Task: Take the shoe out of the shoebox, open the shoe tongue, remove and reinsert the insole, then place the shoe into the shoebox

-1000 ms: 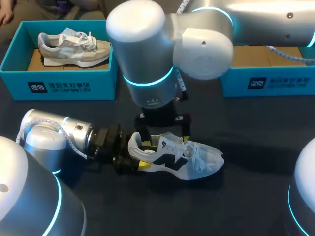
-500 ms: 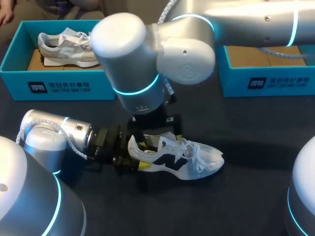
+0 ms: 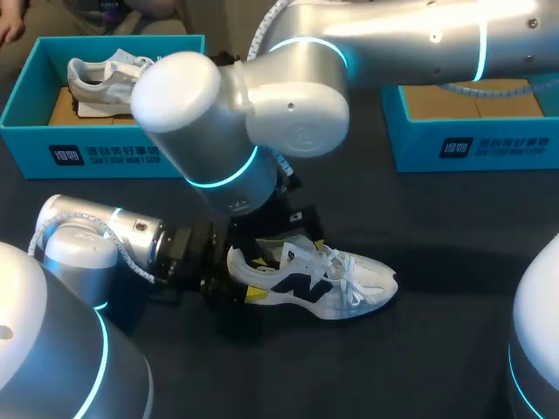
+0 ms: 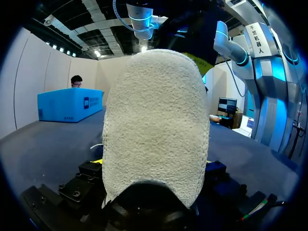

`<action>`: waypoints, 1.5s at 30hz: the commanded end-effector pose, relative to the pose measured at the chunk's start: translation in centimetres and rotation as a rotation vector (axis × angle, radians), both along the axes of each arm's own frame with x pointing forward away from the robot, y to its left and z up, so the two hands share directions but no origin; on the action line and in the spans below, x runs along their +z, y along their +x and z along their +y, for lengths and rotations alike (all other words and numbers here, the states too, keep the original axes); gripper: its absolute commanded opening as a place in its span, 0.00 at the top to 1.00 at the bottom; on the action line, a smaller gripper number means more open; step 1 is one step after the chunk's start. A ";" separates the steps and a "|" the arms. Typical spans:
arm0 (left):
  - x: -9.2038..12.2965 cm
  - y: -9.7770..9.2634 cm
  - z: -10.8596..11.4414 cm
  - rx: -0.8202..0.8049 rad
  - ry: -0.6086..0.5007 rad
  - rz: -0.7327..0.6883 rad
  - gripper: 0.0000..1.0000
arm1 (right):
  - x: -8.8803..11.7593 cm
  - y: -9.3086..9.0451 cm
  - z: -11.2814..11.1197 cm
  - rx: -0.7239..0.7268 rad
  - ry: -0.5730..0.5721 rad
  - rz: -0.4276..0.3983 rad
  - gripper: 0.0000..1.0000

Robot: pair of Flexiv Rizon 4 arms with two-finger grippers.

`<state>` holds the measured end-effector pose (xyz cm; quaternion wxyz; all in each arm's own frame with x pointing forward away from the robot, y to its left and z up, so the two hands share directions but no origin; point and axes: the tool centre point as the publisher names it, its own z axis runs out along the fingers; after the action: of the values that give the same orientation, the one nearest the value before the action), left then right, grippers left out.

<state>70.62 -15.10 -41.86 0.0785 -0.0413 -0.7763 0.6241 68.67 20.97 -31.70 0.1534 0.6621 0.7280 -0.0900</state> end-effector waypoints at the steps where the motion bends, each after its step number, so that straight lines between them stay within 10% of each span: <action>1: 0.0 -0.2 -0.1 -0.001 0.004 0.001 1.00 | -0.8 -0.3 0.3 -0.464 -0.011 -0.183 0.00; 45: 0.0 -0.2 -0.1 -0.001 0.004 0.001 1.00 | -0.7 -0.1 -5.9 -0.533 0.141 -0.139 0.04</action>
<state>70.58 -15.09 -41.85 0.0784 -0.0411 -0.7766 0.6237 68.84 16.17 -32.39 0.1362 0.6993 0.6957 -0.0913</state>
